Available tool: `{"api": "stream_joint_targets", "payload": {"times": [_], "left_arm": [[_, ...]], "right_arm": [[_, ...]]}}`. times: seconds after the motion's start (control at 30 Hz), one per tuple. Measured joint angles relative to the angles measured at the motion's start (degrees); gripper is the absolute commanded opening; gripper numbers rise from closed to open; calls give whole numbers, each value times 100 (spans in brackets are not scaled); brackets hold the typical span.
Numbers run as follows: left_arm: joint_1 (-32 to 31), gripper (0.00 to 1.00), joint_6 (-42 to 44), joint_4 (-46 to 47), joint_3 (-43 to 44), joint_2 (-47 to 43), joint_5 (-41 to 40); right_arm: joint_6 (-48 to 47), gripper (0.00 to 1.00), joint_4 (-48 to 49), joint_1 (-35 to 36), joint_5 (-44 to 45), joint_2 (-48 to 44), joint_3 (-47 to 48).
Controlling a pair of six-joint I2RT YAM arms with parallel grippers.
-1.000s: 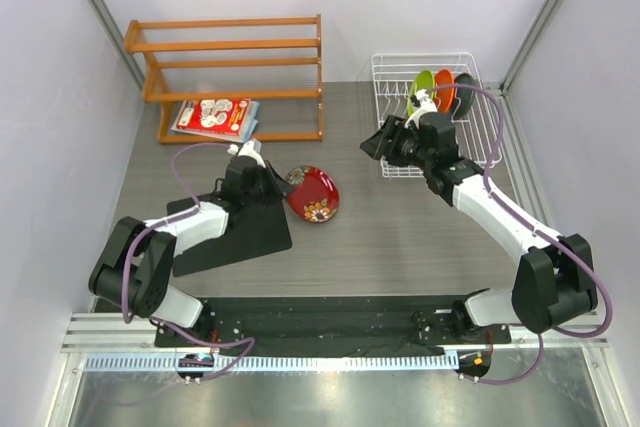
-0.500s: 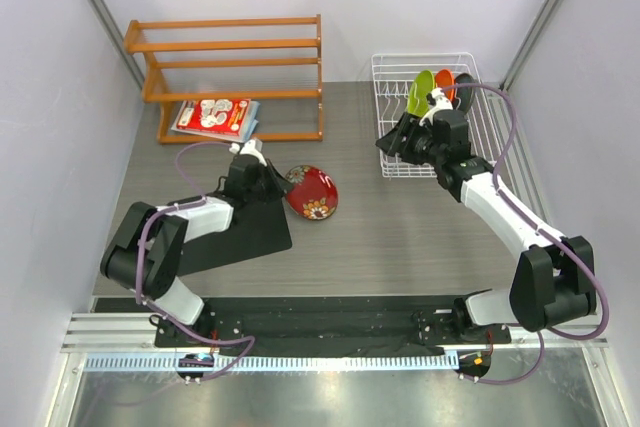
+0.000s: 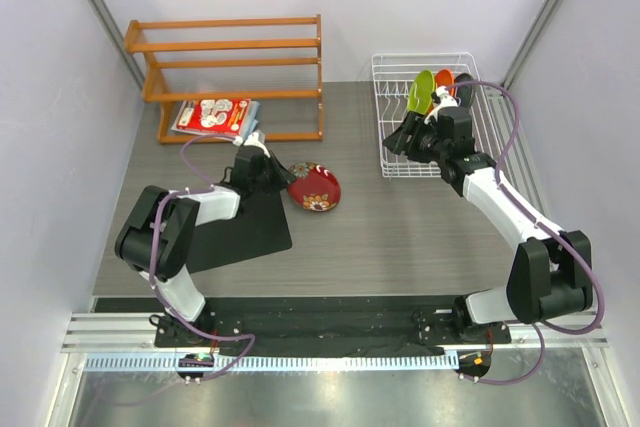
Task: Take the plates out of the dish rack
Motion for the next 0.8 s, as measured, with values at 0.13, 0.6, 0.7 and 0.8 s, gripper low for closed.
{"api": "stream_joint_targets", "payload": {"times": [0.13,0.6,0.7,0.8], "left_arm": [[-7,8,22,-142,103,37,-50],[-17,27,173,-573,393,271,-389],[-20,31,258,-699,387,341,-514],[-22,32,358,-780,358,369,-625]], "right_arm": [[-39,62,-2,-22,7,87,52],[-59,62,-42,-44,15,153,55],[-61,62,-46,-46,15,190,57],[-63,62,-50,-48,20,225,57]]}}
